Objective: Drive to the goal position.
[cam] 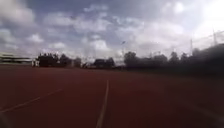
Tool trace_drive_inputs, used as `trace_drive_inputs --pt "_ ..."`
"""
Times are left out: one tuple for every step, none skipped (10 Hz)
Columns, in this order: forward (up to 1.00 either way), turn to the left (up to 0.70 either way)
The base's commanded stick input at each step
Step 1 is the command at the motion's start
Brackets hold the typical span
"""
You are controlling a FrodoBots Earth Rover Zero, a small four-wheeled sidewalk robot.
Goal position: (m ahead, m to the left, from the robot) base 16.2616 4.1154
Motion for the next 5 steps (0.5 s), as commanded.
trace_drive_inputs --pt "0.7 0.0" --pt "0.7 0.0" --pt "0.7 0.0" --pt "0.7 0.0" --pt "0.7 0.0"
